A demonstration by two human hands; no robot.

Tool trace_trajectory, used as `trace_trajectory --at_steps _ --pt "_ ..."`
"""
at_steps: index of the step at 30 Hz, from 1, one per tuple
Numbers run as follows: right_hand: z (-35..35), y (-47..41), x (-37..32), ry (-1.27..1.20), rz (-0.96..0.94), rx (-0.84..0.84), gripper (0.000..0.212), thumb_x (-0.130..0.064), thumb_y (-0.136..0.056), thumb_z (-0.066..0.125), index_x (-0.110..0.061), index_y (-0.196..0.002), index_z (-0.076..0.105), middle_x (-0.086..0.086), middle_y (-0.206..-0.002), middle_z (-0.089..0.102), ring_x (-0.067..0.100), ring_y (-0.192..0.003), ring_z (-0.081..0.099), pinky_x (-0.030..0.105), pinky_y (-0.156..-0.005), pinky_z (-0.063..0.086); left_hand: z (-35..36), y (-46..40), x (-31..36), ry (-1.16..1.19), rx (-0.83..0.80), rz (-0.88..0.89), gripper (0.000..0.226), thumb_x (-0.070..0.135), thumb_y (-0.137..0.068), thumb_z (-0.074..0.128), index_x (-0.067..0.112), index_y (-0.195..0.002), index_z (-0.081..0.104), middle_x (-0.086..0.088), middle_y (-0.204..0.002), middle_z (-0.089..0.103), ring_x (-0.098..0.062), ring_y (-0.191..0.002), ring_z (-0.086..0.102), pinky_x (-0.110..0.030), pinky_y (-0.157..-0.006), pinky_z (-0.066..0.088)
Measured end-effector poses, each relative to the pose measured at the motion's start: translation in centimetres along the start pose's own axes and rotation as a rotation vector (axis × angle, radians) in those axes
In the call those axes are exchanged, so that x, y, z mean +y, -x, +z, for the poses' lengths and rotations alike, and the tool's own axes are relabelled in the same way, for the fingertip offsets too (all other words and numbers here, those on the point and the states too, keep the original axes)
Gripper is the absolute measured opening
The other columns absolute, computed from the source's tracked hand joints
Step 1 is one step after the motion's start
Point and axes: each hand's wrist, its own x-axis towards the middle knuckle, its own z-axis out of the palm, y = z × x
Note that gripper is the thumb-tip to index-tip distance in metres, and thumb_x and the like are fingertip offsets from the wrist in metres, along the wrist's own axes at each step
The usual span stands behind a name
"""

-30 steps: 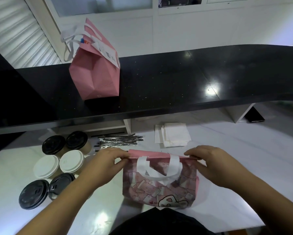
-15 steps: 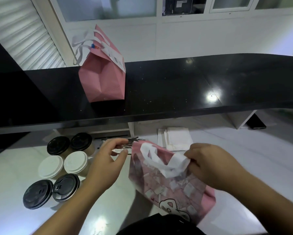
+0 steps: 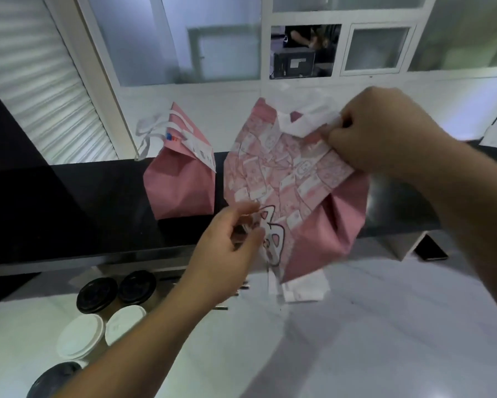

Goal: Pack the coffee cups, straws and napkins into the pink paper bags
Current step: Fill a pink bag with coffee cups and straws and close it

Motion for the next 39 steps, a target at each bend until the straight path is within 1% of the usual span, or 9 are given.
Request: trace_trajectory --at_steps 5,9,13,18,27,31,33,36,39 --pt "4.2 -7.3 -2.5 -0.017 0.052 0.073 0.036 -0.032 -0.092 0.056 -0.013 -0.064 0.044 0.007 -0.066 0.049 0.029 -0.062 0.049 0.032 -0.06 0.039 0.8 -4.7 -1.6 0.036 -0.06 -0.109 0.053 0.043 -0.1 0.064 0.044 -0.15 0.05 0.019 -0.145 0.058 0.025 -0.11 0.055 -0.002 -0.087 0.045" --pt "8.0 -10.9 -4.0 -0.073 0.117 0.076 0.036 -0.026 -0.095 0.057 -0.016 -0.065 0.04 0.002 -0.067 0.044 0.031 -0.073 0.052 0.034 -0.064 0.039 0.7 -7.6 -3.2 -0.013 -0.07 -0.171 0.059 0.044 -0.101 0.059 0.041 -0.157 0.041 0.015 -0.151 0.055 0.009 -0.126 0.055 -0.03 -0.112 0.046" --pt "11.1 -13.0 -5.6 -0.156 0.157 0.066 0.03 -0.025 -0.097 0.056 -0.011 -0.071 0.046 0.002 -0.07 0.047 0.03 -0.075 0.053 0.035 -0.065 0.042 0.1 -9.0 -4.6 0.021 -0.059 -0.181 0.054 0.056 -0.091 0.057 0.058 -0.144 0.045 0.053 -0.124 0.053 0.031 -0.118 0.046 0.0 -0.094 0.039" --pt "13.9 -14.7 -8.1 -0.193 0.147 0.052 0.01 -0.016 -0.095 0.052 -0.013 -0.087 0.057 0.011 -0.089 0.061 0.033 -0.085 0.061 0.035 -0.069 0.046 -0.4 -10.1 -7.5 -0.022 0.011 -0.226 0.071 0.041 -0.095 0.058 0.046 -0.159 0.027 0.027 -0.155 0.045 0.008 -0.138 0.043 -0.024 -0.114 0.037" --pt "16.1 -15.3 -9.3 -0.265 0.15 -0.001 0.006 -0.014 -0.093 0.051 -0.013 -0.089 0.055 0.014 -0.104 0.069 0.035 -0.096 0.068 0.034 -0.071 0.048 -0.5 -10.5 -8.6 -0.126 0.052 -0.29 0.073 0.029 -0.097 0.061 0.033 -0.163 0.028 0.012 -0.158 0.047 -0.008 -0.143 0.045 -0.036 -0.12 0.038" --pt "15.2 -14.6 -8.7 -0.257 0.164 -0.086 0.026 -0.04 -0.099 0.048 -0.015 -0.091 0.054 0.008 -0.101 0.065 0.028 -0.083 0.061 0.035 -0.068 0.044 -0.8 -9.6 -7.8 -0.134 0.039 -0.305 0.068 0.027 -0.095 0.061 0.032 -0.158 0.035 0.014 -0.151 0.052 -0.005 -0.136 0.05 -0.034 -0.117 0.041" --pt "14.4 -13.6 -8.3 -0.245 0.14 -0.095 0.041 -0.052 -0.1 0.041 -0.013 -0.103 0.056 0.01 -0.107 0.062 0.031 -0.091 0.061 0.039 -0.074 0.048 -0.9 -8.8 -7.3 -0.152 0.043 -0.312 0.058 0.028 -0.095 0.062 0.034 -0.15 0.044 0.017 -0.141 0.058 0.0 -0.125 0.056 -0.032 -0.109 0.046" --pt "12.9 -10.6 -7.6 -0.219 0.095 -0.077 0.05 -0.051 -0.096 0.046 -0.012 -0.127 0.05 0.013 -0.12 0.052 0.037 -0.107 0.057 0.045 -0.08 0.045 -0.6 -7.2 -6.3 -0.202 0.068 -0.316 0.055 0.031 -0.097 0.063 0.036 -0.149 0.045 0.017 -0.139 0.057 -0.006 -0.127 0.056 -0.026 -0.101 0.043" --pt "11.8 -6.3 -6.6 -0.213 0.035 -0.045 0.047 -0.049 -0.095 0.047 -0.014 -0.127 0.046 0.008 -0.111 0.047 0.036 -0.104 0.055 0.043 -0.074 0.04 0.1 -5.4 -5.2 -0.303 0.065 -0.302 0.065 0.037 -0.098 0.063 0.027 -0.158 0.038 0.003 -0.156 0.048 -0.014 -0.141 0.048 -0.038 -0.114 0.043"
